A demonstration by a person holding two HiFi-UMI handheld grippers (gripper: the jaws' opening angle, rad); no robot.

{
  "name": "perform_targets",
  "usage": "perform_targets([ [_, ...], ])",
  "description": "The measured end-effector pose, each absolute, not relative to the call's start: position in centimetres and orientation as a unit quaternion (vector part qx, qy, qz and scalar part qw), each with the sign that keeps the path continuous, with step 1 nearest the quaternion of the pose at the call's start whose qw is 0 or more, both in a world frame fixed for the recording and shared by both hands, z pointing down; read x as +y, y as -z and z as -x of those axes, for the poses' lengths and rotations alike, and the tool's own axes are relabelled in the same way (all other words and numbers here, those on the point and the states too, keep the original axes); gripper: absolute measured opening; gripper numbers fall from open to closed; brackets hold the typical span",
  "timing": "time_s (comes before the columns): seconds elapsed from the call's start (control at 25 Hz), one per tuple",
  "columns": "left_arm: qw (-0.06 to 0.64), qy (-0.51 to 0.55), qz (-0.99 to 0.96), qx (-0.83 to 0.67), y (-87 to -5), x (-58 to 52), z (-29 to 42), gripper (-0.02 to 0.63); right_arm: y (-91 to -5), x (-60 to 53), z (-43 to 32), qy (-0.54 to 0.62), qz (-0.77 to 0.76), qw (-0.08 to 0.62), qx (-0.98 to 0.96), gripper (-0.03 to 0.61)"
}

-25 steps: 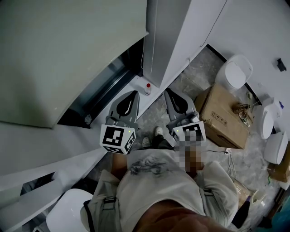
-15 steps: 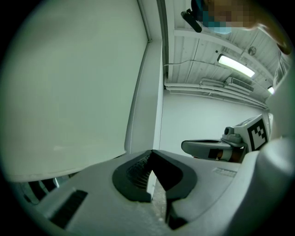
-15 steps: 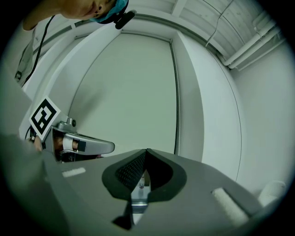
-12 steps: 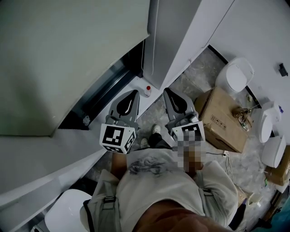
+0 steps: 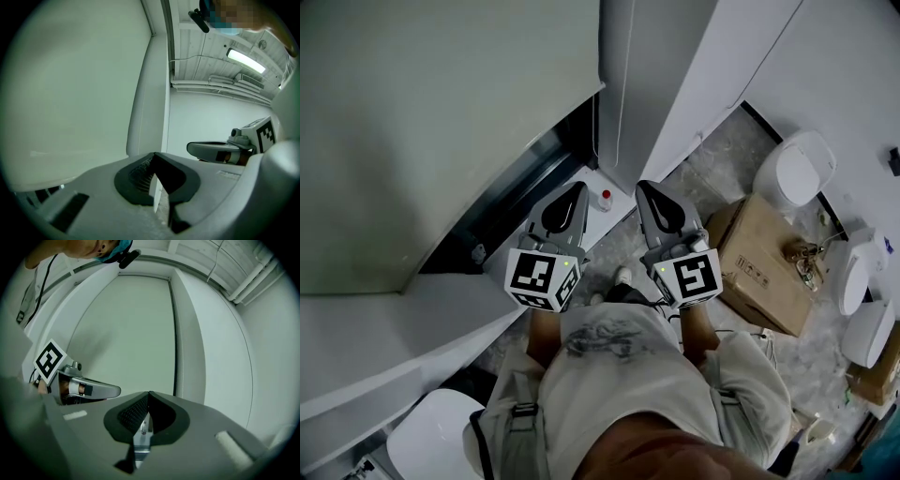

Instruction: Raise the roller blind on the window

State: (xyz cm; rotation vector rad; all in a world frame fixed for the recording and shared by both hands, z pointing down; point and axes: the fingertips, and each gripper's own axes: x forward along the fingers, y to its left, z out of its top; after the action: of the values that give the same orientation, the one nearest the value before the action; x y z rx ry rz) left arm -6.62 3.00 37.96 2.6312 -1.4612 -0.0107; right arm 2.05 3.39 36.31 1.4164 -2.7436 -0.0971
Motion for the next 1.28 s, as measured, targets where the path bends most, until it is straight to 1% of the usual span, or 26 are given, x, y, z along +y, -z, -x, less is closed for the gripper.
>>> perform_targets([
  [0.12, 0.065, -0.002, -0.866, -0.496, -37.8, 1.4, 5.7, 0.005, -36.4, 1.7, -3.1, 0.026, -0.449, 0.026, -0.893, 0.009],
  [0.32, 0.065, 0.004, -0.859, -0.509, -37.4, -0.3, 4.4, 0.005, -35.4, -0.5, -3.7, 0.045, -0.415, -0.008, -0.909, 0.009],
  [0.84, 0.058, 0.007, -0.859, -0.509, -36.8, -4.0, 2.7, 0.005, -35.1, -3.9, -4.7, 0.050, -0.397, -0.001, -0.917, 0.009],
  [1.28, 0.058, 0.004, -0.876, -0.479, -37.3, -8.9, 3.8, 0.005, -35.2, -8.1, -3.0, 0.054, -0.422, 0.000, -0.905, 0.009],
])
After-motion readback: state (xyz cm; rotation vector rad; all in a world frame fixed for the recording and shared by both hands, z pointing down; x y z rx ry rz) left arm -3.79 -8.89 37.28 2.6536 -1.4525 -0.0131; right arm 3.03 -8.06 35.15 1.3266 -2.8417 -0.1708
